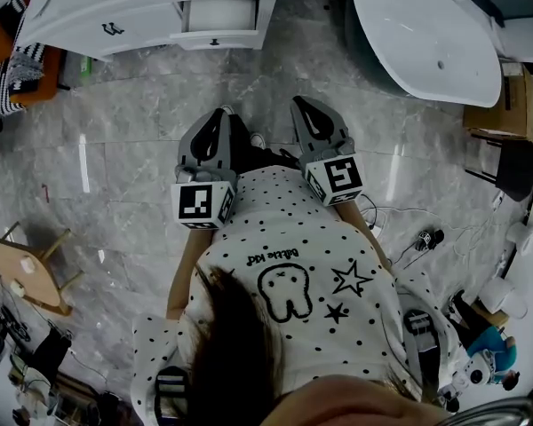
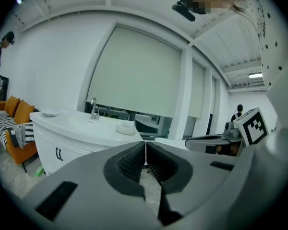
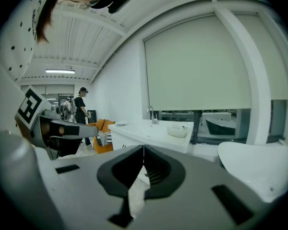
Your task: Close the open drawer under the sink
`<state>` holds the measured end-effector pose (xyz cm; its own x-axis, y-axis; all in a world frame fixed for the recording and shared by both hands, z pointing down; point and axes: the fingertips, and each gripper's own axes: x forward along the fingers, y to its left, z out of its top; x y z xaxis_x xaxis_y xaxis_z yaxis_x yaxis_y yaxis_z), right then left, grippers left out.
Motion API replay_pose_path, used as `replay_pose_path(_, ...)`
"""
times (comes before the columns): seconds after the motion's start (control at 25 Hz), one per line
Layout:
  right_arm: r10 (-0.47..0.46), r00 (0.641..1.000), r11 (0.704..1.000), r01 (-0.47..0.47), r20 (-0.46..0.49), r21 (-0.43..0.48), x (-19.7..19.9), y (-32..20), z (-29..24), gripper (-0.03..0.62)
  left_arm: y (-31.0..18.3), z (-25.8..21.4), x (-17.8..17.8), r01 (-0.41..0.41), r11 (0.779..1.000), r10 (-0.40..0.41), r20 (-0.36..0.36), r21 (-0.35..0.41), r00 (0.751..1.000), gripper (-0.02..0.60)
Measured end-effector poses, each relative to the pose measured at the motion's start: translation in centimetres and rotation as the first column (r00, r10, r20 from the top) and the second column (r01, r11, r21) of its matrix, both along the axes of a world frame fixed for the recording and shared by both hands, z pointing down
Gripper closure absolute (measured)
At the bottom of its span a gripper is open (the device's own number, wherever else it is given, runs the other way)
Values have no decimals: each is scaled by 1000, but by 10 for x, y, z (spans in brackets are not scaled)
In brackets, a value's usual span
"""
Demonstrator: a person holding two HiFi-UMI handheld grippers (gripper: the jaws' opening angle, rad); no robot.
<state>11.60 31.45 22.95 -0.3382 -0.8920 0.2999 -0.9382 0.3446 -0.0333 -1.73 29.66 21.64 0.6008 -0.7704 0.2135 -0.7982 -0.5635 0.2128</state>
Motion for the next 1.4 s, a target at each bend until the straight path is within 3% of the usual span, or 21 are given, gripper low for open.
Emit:
replay_pose_path(0.64,72,997,997,-72,-25,-2,-5,-95,-15,579,-113,-17,-5,-60,998,61,-27,10,998,569)
replay_pose_path(1.08,100,995,995,-100,-18,12,-50,-169,-5,579,-192,-14,-50,-77,995,78,-10,65,997,569)
replay_pose_path(1.4,137,991,991,-137,-1,-9,-67,-196,1,579,-225,-5,-69,-101,994,102,-19,31,995,569)
